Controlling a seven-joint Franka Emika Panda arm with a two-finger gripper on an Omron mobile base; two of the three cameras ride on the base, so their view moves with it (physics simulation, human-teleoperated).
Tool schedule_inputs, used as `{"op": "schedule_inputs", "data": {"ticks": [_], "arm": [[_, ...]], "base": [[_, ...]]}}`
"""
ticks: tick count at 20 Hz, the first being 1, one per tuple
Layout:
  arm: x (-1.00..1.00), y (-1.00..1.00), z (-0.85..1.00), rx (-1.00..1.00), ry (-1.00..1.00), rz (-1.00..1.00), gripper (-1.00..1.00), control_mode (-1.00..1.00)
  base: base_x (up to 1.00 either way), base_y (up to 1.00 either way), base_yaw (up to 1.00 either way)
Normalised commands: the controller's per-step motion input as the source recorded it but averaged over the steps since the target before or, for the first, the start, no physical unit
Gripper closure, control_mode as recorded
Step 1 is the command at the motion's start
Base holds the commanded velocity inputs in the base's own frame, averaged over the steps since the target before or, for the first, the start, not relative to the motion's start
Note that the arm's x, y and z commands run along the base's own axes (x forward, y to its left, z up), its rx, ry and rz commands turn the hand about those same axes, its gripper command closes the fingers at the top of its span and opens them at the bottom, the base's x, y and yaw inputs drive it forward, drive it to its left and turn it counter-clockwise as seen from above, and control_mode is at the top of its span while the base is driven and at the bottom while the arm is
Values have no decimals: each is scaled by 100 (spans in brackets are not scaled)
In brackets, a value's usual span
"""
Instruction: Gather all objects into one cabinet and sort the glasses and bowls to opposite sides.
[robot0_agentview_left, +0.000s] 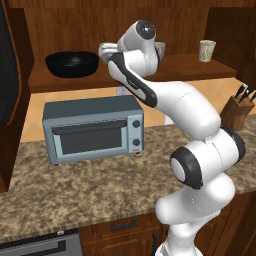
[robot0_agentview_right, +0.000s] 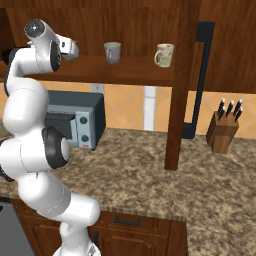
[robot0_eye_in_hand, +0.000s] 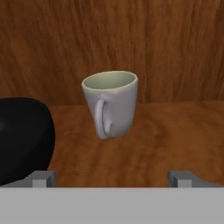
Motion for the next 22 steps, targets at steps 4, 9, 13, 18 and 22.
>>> {"op": "schedule_inputs", "data": {"ticks": [4,9,13,18,22], "arm": [[17,18,0,0,4,0,-100,-100],[20,19,0,0,4,0,-100,-100],[22,12,0,0,1,0,-100,-100],[25,0,-2,0,0,0,-100,-100],[30,0,-9,0,0,0,-100,-100]], "base": [[0,0,0],[0,0,0],[0,0,0],[0,0,0],[0,0,0]]}}
